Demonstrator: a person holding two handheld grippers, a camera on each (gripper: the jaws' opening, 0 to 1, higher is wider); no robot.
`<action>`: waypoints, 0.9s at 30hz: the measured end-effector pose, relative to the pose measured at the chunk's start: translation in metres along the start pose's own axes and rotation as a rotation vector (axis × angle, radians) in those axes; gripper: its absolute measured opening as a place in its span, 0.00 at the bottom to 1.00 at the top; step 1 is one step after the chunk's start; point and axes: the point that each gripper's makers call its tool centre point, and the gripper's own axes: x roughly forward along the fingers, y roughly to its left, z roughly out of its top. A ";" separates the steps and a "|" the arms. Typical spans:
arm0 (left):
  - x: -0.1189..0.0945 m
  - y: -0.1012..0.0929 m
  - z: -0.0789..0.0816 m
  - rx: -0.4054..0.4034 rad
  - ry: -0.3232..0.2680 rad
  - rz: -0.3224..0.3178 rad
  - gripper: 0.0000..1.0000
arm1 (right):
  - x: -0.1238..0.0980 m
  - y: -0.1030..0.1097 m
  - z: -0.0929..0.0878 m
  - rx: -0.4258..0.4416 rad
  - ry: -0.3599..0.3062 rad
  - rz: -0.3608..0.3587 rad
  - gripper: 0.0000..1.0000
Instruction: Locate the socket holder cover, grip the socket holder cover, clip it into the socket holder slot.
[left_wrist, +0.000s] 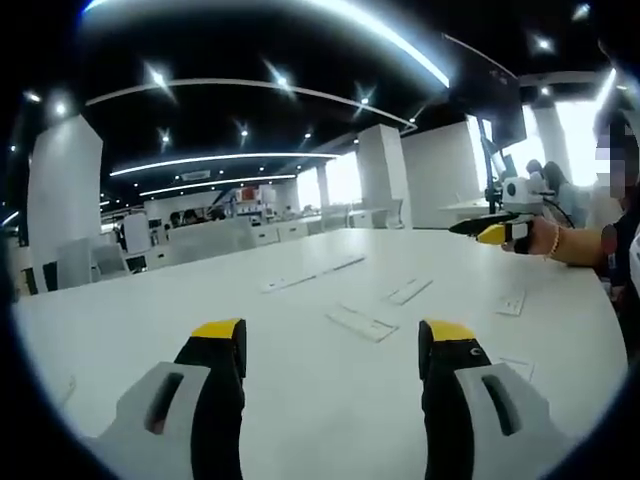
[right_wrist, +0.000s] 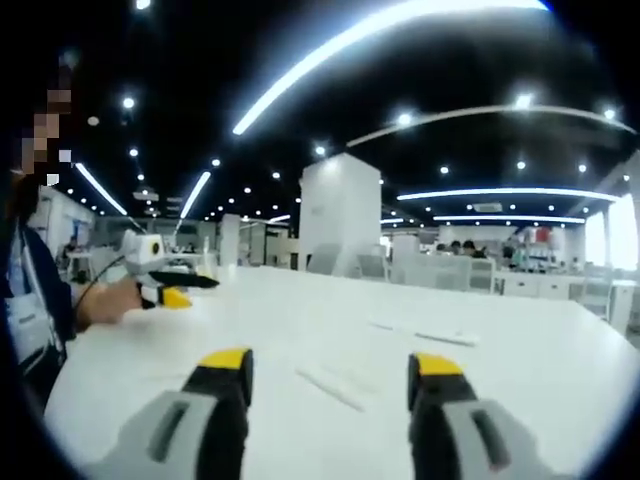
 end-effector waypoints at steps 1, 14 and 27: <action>0.000 0.000 0.000 0.000 0.000 -0.001 0.70 | 0.000 0.000 0.000 -0.001 0.001 -0.001 0.63; -0.001 0.005 -0.004 -0.003 0.022 0.027 0.68 | 0.000 0.001 0.000 -0.014 0.004 0.003 0.56; 0.000 0.005 -0.009 0.000 0.045 0.026 0.66 | 0.000 0.005 0.001 -0.041 0.000 0.016 0.47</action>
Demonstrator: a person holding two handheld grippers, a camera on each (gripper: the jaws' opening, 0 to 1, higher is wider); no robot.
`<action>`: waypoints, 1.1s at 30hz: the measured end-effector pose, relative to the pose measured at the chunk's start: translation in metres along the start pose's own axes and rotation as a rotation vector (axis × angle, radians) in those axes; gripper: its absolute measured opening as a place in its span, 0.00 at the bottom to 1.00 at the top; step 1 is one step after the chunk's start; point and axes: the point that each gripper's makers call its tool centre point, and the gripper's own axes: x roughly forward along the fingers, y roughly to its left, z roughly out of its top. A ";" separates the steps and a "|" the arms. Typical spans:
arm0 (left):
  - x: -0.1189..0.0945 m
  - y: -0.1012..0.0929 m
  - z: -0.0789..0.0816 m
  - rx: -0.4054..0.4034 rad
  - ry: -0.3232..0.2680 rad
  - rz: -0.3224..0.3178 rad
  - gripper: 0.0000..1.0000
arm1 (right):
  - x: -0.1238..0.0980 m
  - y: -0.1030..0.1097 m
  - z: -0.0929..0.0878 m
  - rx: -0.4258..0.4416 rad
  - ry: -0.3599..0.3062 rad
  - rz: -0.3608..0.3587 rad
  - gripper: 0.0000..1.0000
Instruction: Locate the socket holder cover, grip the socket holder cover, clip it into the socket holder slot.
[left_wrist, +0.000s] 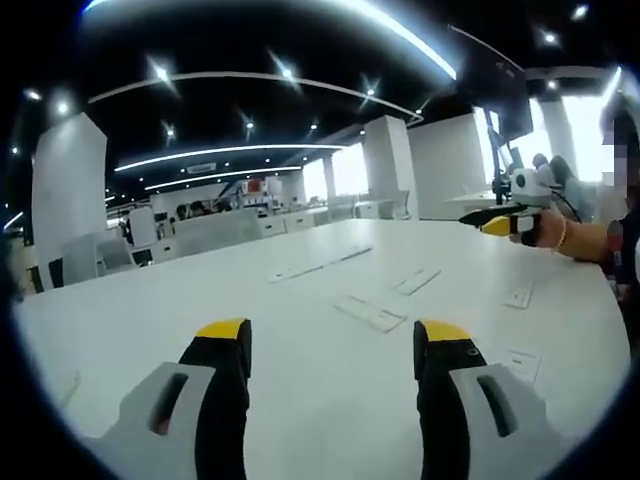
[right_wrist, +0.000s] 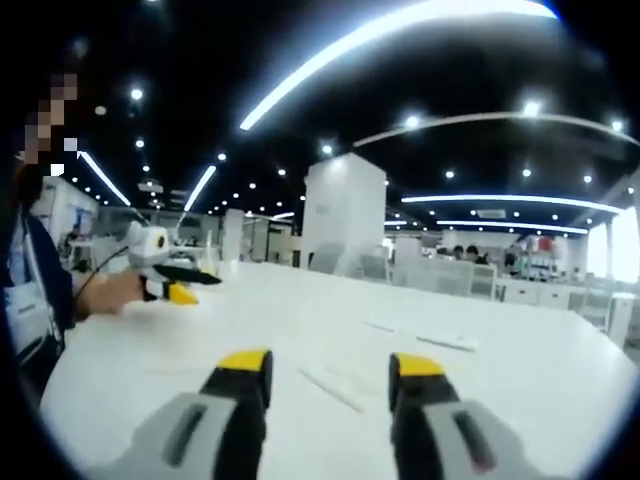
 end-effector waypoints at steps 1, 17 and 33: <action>0.000 0.000 0.000 0.000 0.001 0.000 0.66 | 0.000 0.000 0.000 -0.002 0.000 -0.001 0.46; -0.002 0.000 0.002 0.007 -0.001 0.000 0.66 | -0.003 -0.001 0.001 -0.007 -0.001 0.023 0.40; -0.005 0.005 0.006 -0.016 -0.014 0.015 0.66 | -0.005 0.030 0.014 -0.048 0.082 0.192 0.45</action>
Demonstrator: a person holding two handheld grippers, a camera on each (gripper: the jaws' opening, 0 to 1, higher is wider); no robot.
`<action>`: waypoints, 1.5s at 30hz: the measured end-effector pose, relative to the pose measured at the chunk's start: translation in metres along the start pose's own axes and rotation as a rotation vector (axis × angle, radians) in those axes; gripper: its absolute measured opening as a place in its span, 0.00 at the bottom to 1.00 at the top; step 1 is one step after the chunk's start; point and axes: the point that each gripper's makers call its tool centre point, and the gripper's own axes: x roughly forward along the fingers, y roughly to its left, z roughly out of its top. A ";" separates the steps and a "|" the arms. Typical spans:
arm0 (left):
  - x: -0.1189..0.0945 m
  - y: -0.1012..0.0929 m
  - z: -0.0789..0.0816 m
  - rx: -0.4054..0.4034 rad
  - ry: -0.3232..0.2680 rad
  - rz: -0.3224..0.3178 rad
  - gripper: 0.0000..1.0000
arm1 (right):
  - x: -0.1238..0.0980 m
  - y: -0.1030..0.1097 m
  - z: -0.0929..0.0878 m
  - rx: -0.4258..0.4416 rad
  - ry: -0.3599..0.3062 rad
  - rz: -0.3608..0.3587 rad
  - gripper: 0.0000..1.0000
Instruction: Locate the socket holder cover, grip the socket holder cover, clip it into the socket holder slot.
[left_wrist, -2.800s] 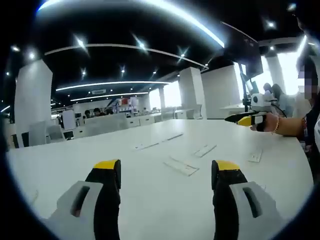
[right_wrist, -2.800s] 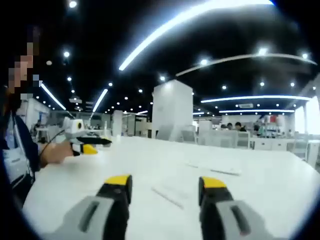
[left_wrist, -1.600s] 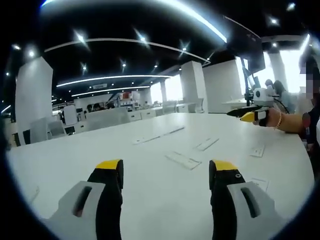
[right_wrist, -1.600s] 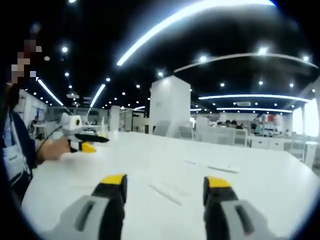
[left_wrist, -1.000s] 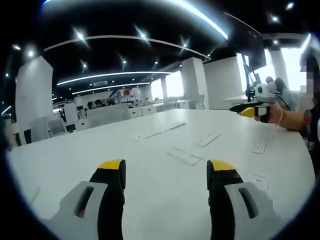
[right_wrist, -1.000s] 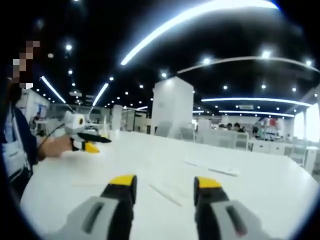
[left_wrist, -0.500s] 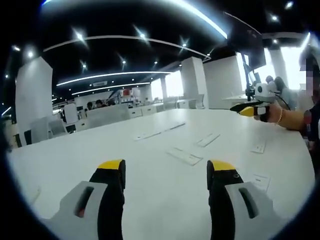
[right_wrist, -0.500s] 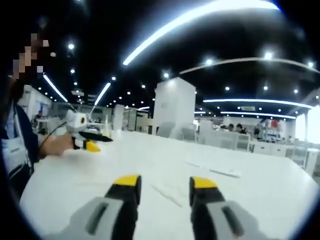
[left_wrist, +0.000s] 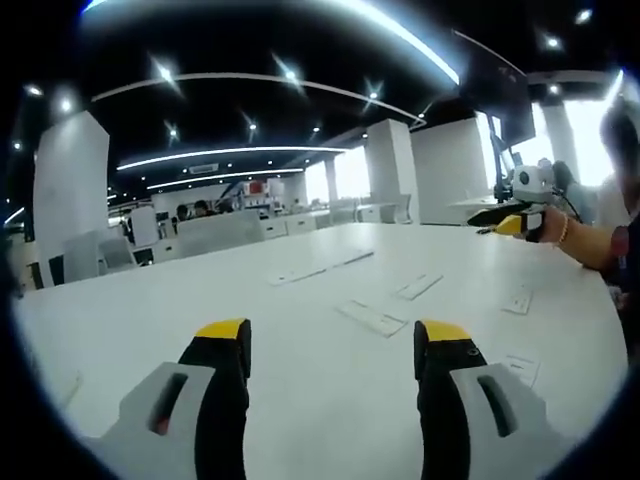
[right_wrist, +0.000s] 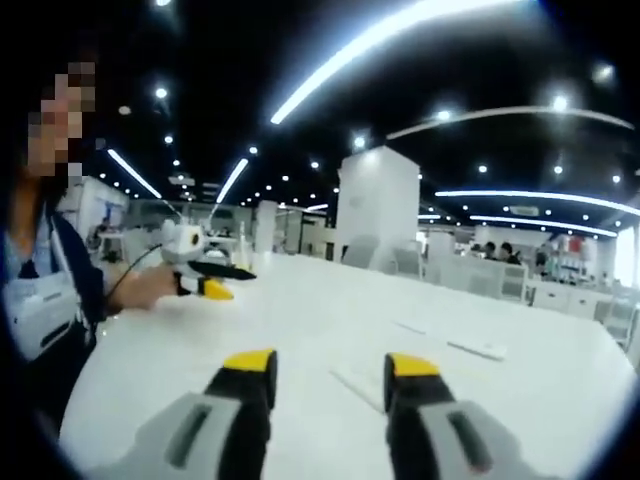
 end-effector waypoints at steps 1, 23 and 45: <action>0.000 0.001 -0.001 -0.001 0.002 0.002 0.66 | 0.001 0.002 0.000 -0.007 0.013 0.014 0.46; 0.006 0.006 0.001 0.001 0.002 0.008 0.66 | -0.001 0.041 -0.027 -0.251 0.544 0.311 0.56; 0.006 0.010 -0.003 0.012 0.016 0.014 0.67 | -0.010 0.056 -0.055 -0.394 0.998 0.457 0.61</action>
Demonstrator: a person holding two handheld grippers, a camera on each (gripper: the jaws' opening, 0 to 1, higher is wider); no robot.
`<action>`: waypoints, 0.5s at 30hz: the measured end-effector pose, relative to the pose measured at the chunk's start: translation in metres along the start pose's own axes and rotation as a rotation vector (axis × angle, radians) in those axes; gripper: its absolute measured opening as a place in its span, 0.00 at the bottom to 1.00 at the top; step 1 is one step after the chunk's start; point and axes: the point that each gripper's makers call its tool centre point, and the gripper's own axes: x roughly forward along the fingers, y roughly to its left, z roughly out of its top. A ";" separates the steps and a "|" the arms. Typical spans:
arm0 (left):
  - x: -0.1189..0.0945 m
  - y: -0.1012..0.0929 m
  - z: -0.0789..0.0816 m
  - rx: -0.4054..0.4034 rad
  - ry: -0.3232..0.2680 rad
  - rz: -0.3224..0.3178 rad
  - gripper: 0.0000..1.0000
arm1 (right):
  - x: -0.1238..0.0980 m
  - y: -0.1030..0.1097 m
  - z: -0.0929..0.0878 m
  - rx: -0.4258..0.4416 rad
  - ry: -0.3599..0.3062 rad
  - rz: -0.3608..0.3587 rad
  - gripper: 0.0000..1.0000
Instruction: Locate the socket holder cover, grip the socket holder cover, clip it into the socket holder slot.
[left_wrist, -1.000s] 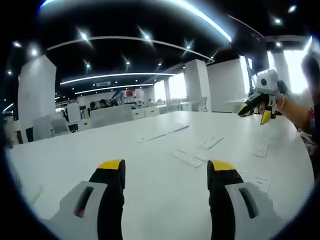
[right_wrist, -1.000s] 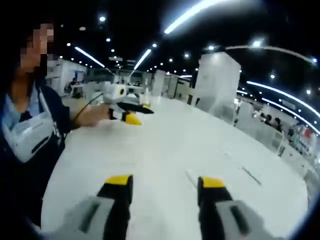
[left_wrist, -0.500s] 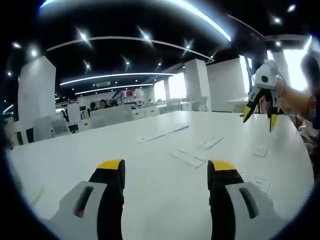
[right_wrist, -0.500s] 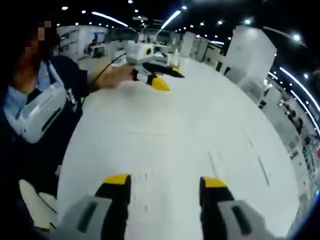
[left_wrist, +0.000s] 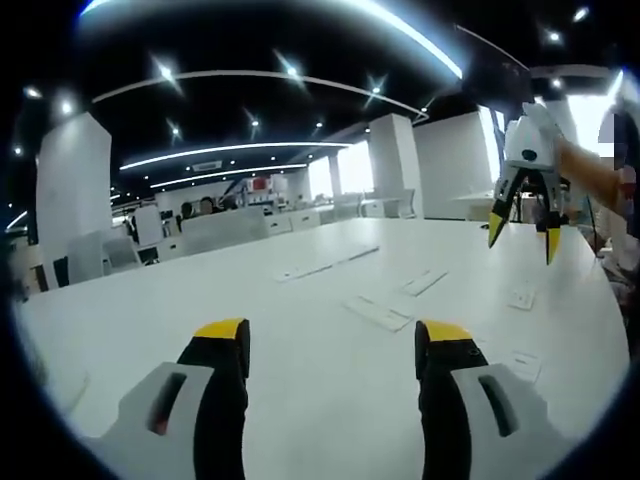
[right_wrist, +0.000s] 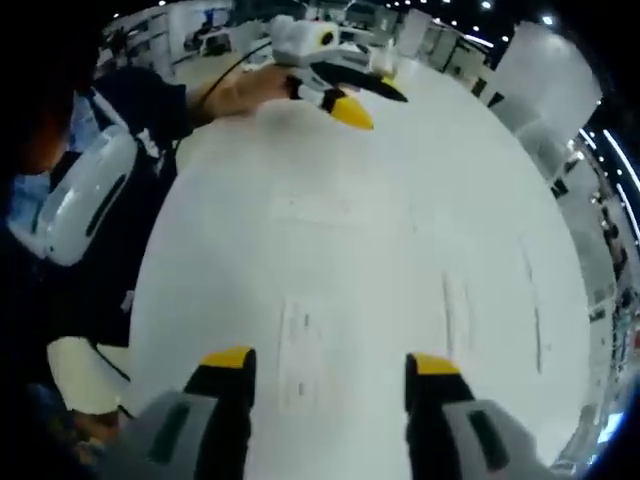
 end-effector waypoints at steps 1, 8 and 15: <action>0.000 -0.001 0.000 0.000 0.001 -0.002 0.67 | 0.001 0.001 -0.002 0.000 0.023 0.006 0.61; -0.001 -0.003 0.000 0.000 0.006 -0.008 0.67 | 0.012 0.010 -0.004 0.029 0.108 0.050 0.61; -0.004 -0.005 0.003 -0.002 -0.003 -0.009 0.67 | 0.024 0.016 -0.009 0.047 0.174 0.093 0.58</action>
